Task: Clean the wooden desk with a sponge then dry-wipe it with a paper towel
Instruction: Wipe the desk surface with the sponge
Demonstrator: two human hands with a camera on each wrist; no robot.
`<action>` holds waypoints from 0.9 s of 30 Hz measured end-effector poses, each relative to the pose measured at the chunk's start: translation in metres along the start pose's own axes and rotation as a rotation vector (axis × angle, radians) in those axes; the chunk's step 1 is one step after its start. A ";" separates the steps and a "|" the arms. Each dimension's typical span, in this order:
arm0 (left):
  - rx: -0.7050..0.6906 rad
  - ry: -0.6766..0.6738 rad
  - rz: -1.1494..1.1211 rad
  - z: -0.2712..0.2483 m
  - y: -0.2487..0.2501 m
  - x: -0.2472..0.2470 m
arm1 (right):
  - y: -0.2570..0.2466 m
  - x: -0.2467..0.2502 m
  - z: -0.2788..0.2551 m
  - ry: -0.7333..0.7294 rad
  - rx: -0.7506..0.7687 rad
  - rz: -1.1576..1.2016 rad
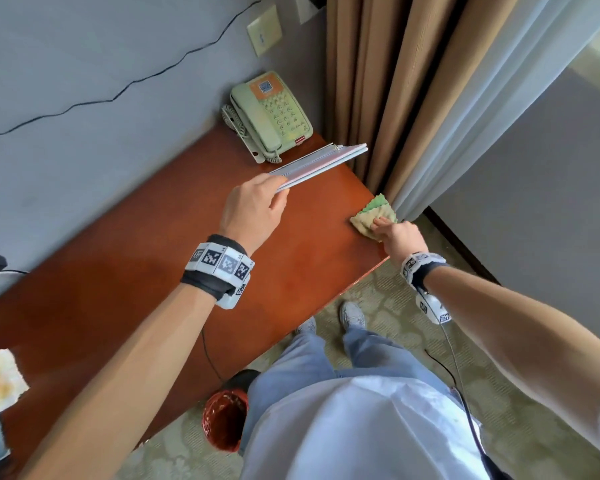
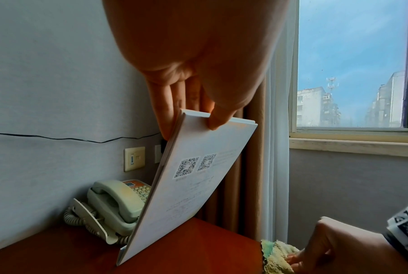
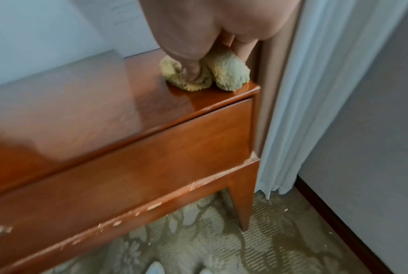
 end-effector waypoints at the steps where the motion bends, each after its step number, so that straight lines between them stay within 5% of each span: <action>1: 0.000 0.005 0.002 0.001 0.000 0.000 | 0.004 0.006 0.003 0.012 -0.028 0.016; 11: 0.020 0.040 -0.024 0.007 -0.010 0.003 | -0.067 -0.006 0.057 -0.075 0.020 -0.064; 21: -0.023 0.053 0.038 0.006 -0.008 0.002 | -0.228 -0.119 0.035 -0.367 0.352 -0.090; 27: 0.021 0.061 0.041 0.015 -0.007 0.009 | -0.199 -0.117 0.010 -0.447 0.412 -0.080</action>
Point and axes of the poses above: each hand's wrist, its own z-axis towards the middle knuckle, its own x-axis out of the back of the hand, y = z × x, the point moved 4 cm from there along z, towards the middle knuckle, and after that the axes turned 9 degrees about z, right-handed, at the moved point
